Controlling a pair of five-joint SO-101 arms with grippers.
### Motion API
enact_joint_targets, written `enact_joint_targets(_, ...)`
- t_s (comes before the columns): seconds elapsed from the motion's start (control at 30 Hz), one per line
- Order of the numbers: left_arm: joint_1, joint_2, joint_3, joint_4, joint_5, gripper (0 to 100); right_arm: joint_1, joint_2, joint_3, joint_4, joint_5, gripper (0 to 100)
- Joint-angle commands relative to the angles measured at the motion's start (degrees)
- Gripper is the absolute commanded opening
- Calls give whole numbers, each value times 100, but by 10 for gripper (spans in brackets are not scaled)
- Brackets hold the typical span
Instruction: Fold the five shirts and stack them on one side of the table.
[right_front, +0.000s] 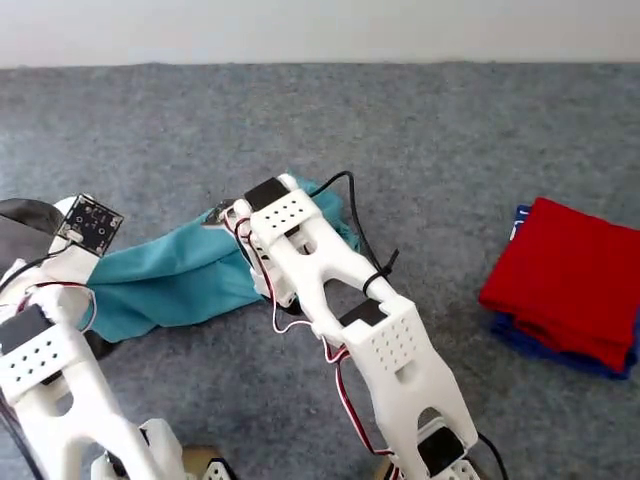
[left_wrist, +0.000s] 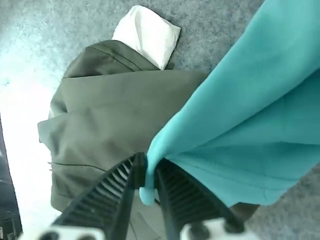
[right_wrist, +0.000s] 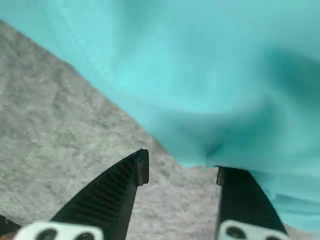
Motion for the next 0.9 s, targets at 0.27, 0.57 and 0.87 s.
enact_joint_targets(0.27,35,-123,-48,-97,35,15,136,1051,-1415,-31,-62,229)
enact_joint_targets(0.57,35,-123,-48,-97,35,15,92,1437,-1785,110,-53,29)
enact_joint_targets(0.87,35,-167,-101,-97,35,15,198,848,-1776,259,-35,9)
